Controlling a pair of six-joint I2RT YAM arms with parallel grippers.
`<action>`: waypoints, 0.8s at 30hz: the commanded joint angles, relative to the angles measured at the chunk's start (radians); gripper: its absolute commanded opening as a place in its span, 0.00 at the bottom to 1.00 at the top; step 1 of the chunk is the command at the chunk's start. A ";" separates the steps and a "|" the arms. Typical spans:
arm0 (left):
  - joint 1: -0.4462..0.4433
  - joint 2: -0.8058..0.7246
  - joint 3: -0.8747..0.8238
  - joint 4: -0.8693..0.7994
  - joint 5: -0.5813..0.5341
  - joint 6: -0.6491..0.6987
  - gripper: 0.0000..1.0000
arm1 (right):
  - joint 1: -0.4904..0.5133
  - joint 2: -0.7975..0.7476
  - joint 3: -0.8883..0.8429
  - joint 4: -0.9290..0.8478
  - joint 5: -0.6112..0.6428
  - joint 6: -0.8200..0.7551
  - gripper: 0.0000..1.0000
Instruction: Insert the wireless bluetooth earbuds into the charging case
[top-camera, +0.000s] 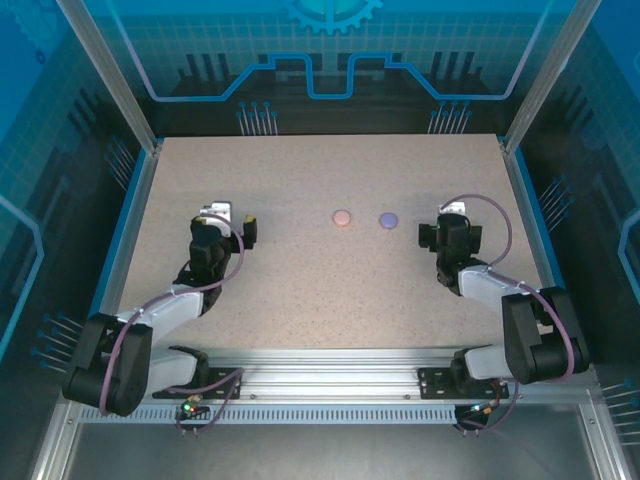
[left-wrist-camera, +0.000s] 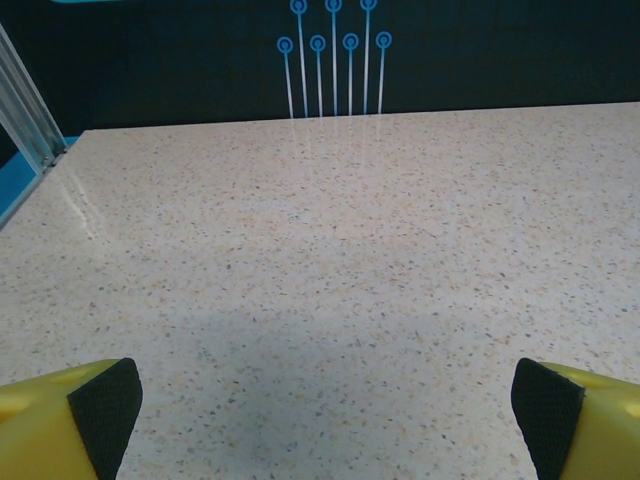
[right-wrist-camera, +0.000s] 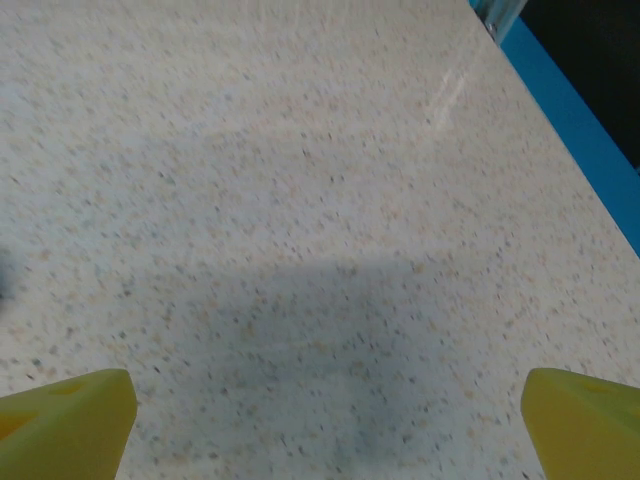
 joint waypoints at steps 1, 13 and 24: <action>0.027 0.045 -0.051 0.094 0.006 0.016 0.99 | -0.023 0.000 -0.034 0.170 -0.059 -0.039 1.00; 0.082 0.249 -0.074 0.327 0.107 0.004 0.99 | -0.037 0.128 -0.130 0.464 -0.286 -0.098 1.00; 0.174 0.299 0.027 0.173 0.287 -0.044 0.99 | -0.067 0.136 -0.091 0.409 -0.339 -0.084 1.00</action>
